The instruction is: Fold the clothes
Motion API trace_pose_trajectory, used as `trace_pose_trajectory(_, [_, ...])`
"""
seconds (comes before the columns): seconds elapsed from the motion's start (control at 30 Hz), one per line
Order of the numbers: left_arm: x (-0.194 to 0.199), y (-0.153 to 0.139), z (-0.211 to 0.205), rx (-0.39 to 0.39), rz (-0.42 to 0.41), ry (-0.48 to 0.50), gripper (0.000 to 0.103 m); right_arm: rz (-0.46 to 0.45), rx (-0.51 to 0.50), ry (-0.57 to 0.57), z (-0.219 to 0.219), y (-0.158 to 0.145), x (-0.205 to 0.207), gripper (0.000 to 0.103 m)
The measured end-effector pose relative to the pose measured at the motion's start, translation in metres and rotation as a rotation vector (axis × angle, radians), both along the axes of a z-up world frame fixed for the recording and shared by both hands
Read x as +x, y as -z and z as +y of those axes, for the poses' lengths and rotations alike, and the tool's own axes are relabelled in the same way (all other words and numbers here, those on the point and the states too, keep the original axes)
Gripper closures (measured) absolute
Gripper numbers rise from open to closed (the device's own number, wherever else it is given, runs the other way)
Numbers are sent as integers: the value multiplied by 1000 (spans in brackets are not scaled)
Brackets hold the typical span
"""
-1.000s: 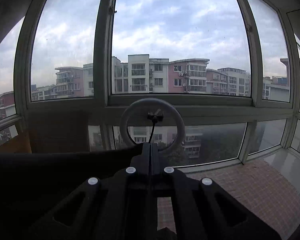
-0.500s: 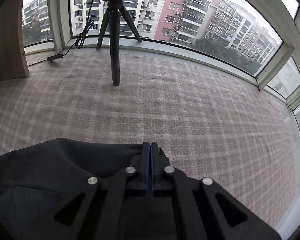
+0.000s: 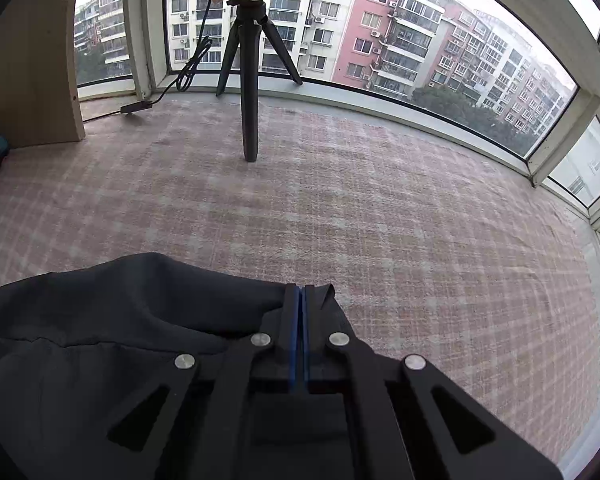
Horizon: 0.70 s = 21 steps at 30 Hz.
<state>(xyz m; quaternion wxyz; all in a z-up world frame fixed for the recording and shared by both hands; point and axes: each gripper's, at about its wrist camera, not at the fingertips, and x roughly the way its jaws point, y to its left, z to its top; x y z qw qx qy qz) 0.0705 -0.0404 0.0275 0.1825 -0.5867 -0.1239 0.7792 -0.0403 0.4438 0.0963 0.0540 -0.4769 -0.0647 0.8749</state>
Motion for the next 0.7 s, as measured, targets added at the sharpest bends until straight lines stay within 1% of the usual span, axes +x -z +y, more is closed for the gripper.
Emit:
trace_pose_trajectory(0.07, [4,-10,-9,7,25,-28,98,12,-17,-15,0,-3,5,102])
trace_pose_trajectory(0.13, [8,-24,-22,18,56,-68,99,49,-42,-15,2,-13,9,103])
trace_pose_trajectory(0.23, [-1,-60,-61,113,110,-180,99,115,-78,-10,5,-33,16,103])
trace_pose_trajectory(0.27, [-6,-74,-74,125,134,-211,99,137,-83,-12,4,-40,16,103])
trace_pose_trajectory(0.33, [-20,-99,-94,96,193,-253,99,178,-64,-30,-5,-57,8,103])
trace_pose_trajectory(0.43, [-54,-126,-108,18,271,-288,99,236,-35,-59,-19,-81,-7,103])
trace_pose_trajectory(0.53, [-102,-137,-114,-71,347,-357,97,260,21,-70,-38,-85,-61,103])
trace_pose_trajectory(0.57, [-122,-132,-115,-100,340,-379,96,245,37,-77,-44,-82,-82,102])
trace_pose_trajectory(0.6, [-142,-123,-112,-145,311,-368,94,181,37,-95,-49,-71,-106,102])
trace_pose_trajectory(0.63, [-156,-114,-109,-170,273,-342,92,134,28,-108,-51,-65,-122,102])
trace_pose_trajectory(0.7, [-166,-101,-104,-172,210,-310,92,120,-31,-109,-41,-69,-116,102])
